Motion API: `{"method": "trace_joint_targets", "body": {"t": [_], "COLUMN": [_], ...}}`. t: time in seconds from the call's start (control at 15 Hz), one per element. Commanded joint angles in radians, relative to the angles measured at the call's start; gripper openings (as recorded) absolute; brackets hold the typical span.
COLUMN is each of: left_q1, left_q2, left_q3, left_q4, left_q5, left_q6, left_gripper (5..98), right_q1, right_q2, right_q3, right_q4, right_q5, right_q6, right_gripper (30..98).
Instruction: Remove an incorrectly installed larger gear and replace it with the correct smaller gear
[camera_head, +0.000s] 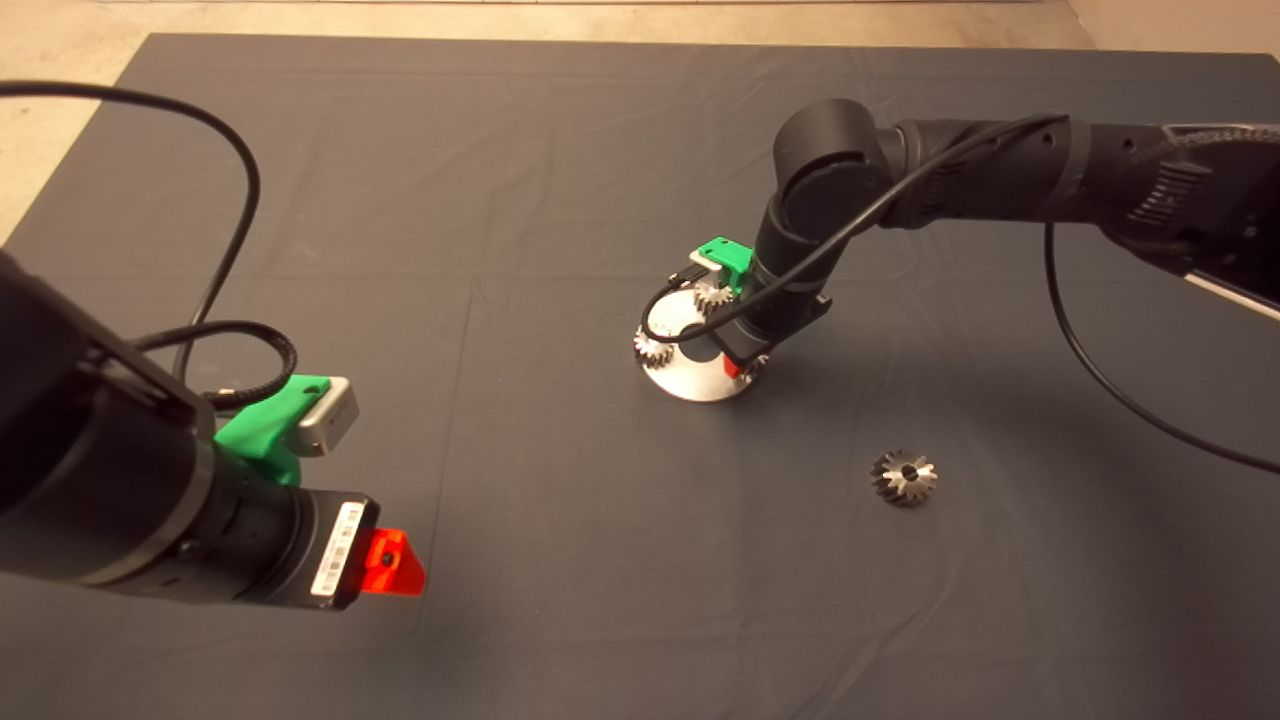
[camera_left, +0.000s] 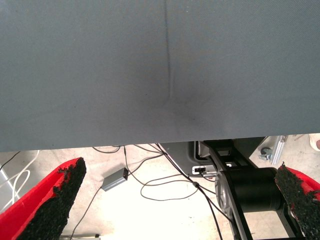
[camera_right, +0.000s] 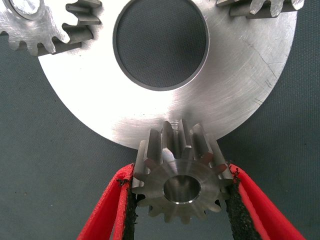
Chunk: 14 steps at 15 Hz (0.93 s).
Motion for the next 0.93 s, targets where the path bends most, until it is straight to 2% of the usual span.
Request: {"method": "trace_joint_targets", "body": {"t": [0.0,0.87], "left_q1": [-0.008,-0.008], "left_q2": [-0.003,-0.003], "left_q3": [0.013,0.013], "left_q4": [-0.018,-0.018], "left_q5": [0.077,0.077], "left_q6": [0.001,0.001], "left_gripper": [98.2,98.2], "right_q1": [0.026,0.001], "right_q2": [0.009,-0.005], "right_q3": [0.004,0.009], "right_q4": [-0.030,-0.044], "right_q5": [-0.113,-0.120], "right_q6": [0.001,0.000], "right_gripper": [39.5,39.5]}}
